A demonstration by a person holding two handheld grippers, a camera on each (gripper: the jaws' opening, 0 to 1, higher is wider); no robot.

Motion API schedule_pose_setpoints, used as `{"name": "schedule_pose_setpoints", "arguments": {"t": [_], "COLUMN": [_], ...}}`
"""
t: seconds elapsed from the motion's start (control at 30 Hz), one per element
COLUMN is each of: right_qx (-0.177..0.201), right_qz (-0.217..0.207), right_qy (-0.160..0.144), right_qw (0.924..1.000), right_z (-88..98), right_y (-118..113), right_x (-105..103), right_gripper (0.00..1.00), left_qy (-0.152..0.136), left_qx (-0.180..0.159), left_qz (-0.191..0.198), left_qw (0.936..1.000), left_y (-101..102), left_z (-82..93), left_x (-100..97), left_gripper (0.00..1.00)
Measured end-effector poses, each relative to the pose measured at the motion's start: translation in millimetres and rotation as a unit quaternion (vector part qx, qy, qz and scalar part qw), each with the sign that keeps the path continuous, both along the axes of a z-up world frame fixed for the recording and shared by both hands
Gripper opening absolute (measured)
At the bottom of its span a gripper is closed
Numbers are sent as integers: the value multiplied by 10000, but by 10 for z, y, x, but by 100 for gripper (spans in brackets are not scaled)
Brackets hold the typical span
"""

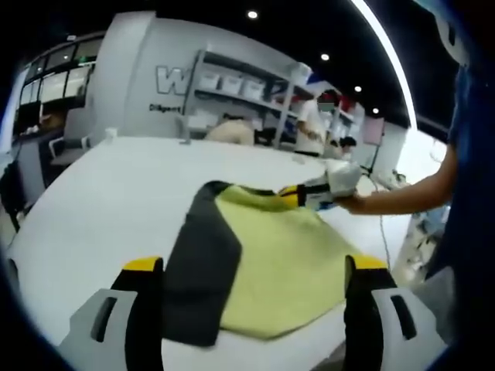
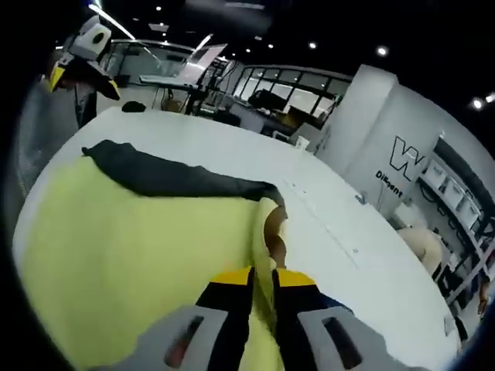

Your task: Fold the garment on the visible template until the final outline fits inside the template.

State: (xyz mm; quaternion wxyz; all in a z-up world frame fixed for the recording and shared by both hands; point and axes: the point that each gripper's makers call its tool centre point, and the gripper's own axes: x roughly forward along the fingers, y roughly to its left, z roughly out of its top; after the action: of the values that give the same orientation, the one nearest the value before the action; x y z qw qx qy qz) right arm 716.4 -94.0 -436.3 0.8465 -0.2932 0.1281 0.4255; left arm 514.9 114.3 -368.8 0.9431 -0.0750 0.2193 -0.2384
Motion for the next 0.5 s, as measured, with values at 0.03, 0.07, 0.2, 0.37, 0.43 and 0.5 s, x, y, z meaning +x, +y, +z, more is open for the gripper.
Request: {"name": "schedule_pose_setpoints", "arguments": {"t": [0.03, 0.07, 0.2, 0.37, 0.43, 0.5], "right_qx": [46, 68, 450, 890, 927, 995], "right_qz": [-28, -84, -387, -1046, -1136, -1167], "right_qy": [20, 34, -5, 156, 161, 194], "right_qw": [10000, 9999, 9982, 9904, 9891, 9880], "right_z": [23, 30, 170, 314, 354, 366], "right_y": [-25, -68, -184, -386, -420, -416], "right_x": [15, 47, 219, 567, 678, 768], "right_gripper": [7, 6, 7, 6, 5, 6], "left_qy": [4, 15, 2, -26, -28, -36], "left_qx": [-2, -6, -30, -42, -28, -10], "left_qz": [-1, 4, 28, 68, 82, 100], "left_qw": [10000, 10000, 10000, 10000, 10000, 9999], "left_y": [-4, -8, -3, 13, 21, 39], "left_z": [-11, -18, -31, -10, -2, -1], "left_x": [-5, -9, -6, 6, 4, 4], "left_gripper": [95, 95, 95, 95, 95, 95]}}
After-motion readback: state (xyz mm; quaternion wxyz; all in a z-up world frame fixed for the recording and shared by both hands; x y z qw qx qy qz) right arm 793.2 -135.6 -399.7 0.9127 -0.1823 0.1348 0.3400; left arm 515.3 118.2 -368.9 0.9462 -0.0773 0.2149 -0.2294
